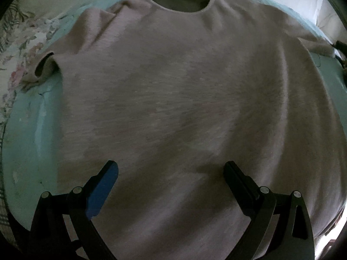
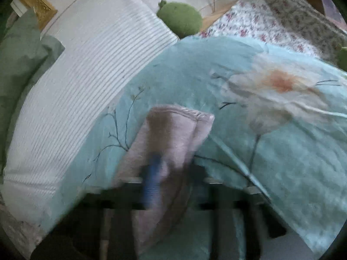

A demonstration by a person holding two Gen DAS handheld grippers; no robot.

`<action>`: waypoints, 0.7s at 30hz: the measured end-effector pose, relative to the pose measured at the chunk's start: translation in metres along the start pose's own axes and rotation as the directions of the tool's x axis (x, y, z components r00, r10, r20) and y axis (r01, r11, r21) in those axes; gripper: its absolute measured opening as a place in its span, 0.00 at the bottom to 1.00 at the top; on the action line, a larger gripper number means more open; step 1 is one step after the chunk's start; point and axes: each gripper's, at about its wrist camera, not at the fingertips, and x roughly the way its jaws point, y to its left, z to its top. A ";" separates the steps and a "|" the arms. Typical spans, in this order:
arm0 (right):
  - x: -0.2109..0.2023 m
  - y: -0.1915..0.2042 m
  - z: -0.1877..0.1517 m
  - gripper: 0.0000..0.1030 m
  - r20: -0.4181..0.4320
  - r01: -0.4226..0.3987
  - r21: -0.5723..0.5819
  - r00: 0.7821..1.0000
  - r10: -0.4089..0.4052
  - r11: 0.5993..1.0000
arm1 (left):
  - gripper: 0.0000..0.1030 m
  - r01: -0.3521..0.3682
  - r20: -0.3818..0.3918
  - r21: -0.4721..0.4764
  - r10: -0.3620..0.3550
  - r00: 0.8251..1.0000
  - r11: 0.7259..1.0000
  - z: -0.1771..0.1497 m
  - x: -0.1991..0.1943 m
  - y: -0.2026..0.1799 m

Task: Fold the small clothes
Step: 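Grasp the sweater sleeve cuff with the right gripper and lift it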

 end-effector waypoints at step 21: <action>-0.002 0.318 -0.303 0.08 -0.509 -0.658 0.064 0.625 0.591 0.751 | 0.95 0.092 0.119 -0.118 -0.078 0.990 0.989 -0.033 -0.033 0.043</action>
